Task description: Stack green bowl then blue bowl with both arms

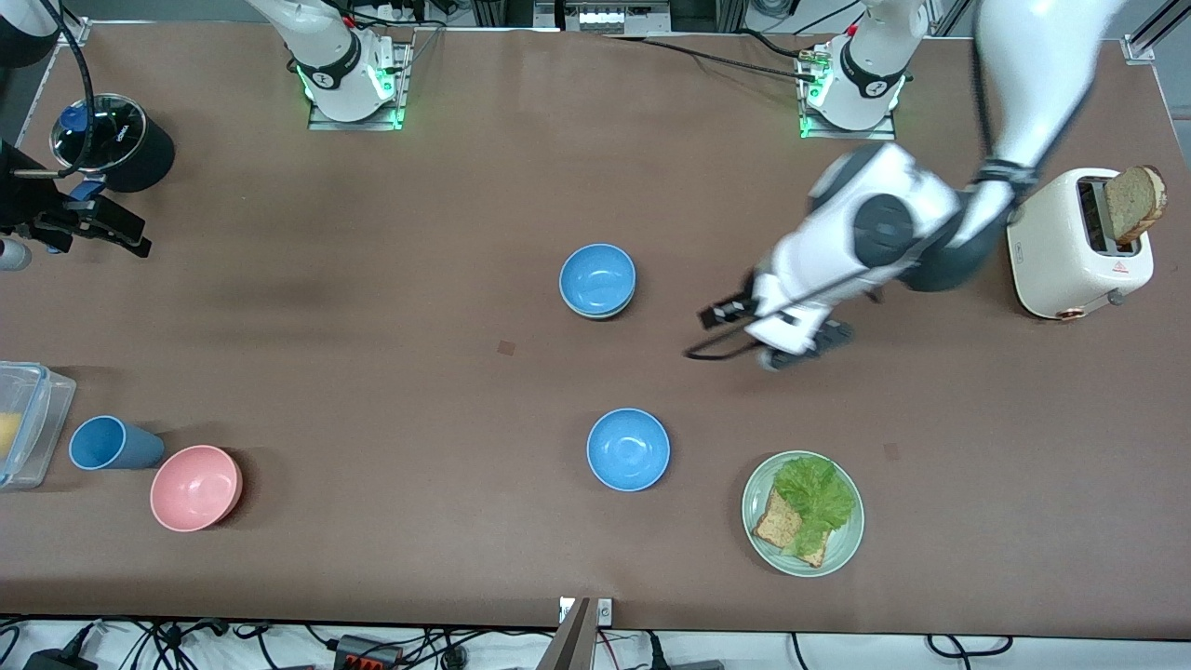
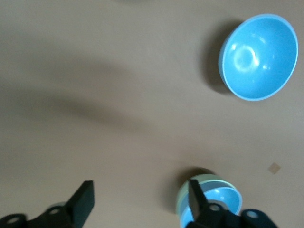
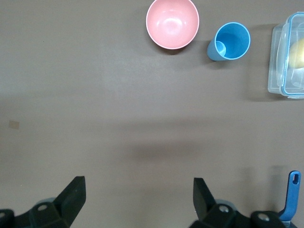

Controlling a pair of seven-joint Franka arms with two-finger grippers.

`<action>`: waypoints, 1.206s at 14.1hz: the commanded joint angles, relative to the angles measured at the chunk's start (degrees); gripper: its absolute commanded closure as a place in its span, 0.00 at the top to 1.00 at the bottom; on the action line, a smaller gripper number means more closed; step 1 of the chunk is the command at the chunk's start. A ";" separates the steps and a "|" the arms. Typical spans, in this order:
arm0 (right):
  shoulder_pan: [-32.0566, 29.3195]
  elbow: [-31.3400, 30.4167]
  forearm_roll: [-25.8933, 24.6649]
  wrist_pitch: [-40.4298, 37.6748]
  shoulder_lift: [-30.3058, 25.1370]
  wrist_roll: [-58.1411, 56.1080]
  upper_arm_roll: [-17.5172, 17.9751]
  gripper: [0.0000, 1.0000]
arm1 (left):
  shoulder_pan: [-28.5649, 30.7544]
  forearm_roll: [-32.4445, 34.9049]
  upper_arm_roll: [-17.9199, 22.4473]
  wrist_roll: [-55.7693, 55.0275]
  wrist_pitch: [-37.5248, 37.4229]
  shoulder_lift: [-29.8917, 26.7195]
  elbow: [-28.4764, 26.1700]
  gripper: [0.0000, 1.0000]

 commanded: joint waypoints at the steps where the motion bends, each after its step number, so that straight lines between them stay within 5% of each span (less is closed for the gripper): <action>1: -0.36 -1.31 0.10 0.07 -1.58 -0.98 0.31 1.00 | 3.30 1.13 -0.88 11.31 -6.59 0.40 5.45 1.00; 3: -0.36 -1.39 0.10 0.07 -1.50 -1.07 0.31 1.00 | 5.85 0.96 0.51 21.49 -9.40 0.40 7.82 1.00; 6: -0.54 -1.48 0.10 0.16 -1.06 -1.07 0.31 1.00 | 3.42 -3.50 10.94 32.69 -9.86 -7.65 7.31 1.00; 11: -0.27 -1.04 0.01 -0.10 -1.14 -1.25 0.48 1.00 | -17.31 -11.60 43.80 48.60 -10.47 -18.40 5.20 1.00; 17: -0.27 -0.25 0.01 -0.28 -0.18 -0.72 0.57 1.00 | -24.62 -12.93 54.65 49.49 -14.34 -24.99 2.29 1.00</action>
